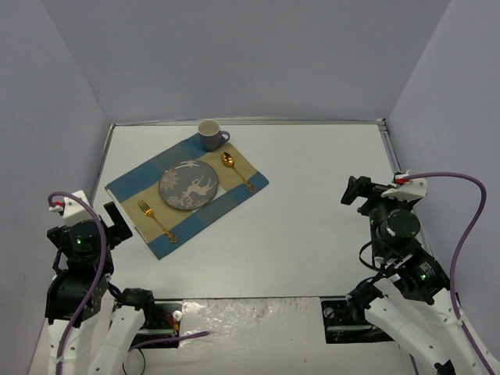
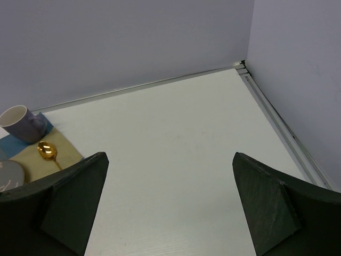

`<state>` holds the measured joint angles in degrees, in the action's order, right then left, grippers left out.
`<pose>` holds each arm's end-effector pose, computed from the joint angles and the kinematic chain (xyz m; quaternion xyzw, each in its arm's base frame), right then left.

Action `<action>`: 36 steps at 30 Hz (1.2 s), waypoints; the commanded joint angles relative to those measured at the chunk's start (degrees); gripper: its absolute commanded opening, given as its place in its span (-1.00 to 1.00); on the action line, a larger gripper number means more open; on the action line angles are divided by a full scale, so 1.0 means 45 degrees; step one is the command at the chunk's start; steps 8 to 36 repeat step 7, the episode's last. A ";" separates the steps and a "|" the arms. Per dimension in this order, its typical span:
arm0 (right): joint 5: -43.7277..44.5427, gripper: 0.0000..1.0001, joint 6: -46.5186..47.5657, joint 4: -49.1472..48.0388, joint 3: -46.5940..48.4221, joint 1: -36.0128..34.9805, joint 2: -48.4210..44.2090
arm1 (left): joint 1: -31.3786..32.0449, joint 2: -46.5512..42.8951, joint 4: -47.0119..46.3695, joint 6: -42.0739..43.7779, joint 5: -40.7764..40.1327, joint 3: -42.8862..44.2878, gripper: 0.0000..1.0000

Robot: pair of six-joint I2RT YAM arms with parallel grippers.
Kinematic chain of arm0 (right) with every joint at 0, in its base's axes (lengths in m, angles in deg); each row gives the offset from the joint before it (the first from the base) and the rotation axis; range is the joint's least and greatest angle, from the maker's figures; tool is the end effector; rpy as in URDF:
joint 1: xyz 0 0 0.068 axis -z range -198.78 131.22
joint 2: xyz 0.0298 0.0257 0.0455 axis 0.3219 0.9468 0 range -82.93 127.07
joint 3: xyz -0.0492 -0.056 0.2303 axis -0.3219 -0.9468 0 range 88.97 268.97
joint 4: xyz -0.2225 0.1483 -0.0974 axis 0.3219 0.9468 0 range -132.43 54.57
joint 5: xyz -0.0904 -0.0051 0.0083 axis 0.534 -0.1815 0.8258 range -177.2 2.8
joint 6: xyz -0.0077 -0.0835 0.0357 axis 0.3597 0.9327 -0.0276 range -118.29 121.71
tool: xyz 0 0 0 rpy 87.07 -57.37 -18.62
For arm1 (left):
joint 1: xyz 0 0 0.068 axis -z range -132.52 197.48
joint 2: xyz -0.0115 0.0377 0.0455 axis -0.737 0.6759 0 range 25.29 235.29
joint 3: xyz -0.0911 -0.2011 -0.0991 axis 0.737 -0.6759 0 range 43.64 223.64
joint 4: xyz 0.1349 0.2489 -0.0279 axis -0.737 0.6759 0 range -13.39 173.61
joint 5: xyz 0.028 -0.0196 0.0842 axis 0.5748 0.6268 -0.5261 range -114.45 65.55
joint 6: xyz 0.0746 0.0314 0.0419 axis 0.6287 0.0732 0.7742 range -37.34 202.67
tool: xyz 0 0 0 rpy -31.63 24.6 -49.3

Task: Set the dinner table for one person

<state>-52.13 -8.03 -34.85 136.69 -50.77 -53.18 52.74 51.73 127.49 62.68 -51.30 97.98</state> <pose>0.1901 0.0634 0.3943 0.1093 0.6436 0.0807 0.7532 0.1602 0.0224 0.3386 -0.2310 0.7879 0.0716 0.5663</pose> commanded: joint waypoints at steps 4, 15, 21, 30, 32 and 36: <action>0.0454 1.00 0.0152 -0.0766 0.0000 -0.0025 0.0086 | 0.0043 0.0062 -0.1229 -0.0154 0.0152 -0.0064 0.94; 0.0457 1.00 0.0229 -0.0794 0.0019 -0.0020 0.0086 | 0.0043 -0.0005 -0.1238 -0.0149 0.0194 -0.0112 0.94; 0.0457 1.00 0.0229 -0.0794 0.0019 -0.0020 0.0086 | 0.0043 -0.0005 -0.1238 -0.0149 0.0194 -0.0112 0.94; 0.0457 1.00 0.0229 -0.0794 0.0019 -0.0020 0.0086 | 0.0043 -0.0005 -0.1238 -0.0149 0.0194 -0.0112 0.94; 0.0457 1.00 0.0229 -0.0794 0.0019 -0.0020 0.0086 | 0.0043 -0.0005 -0.1238 -0.0149 0.0194 -0.0112 0.94; 0.0457 1.00 0.0229 -0.0794 0.0019 -0.0020 0.0086 | 0.0043 -0.0005 -0.1238 -0.0149 0.0194 -0.0112 0.94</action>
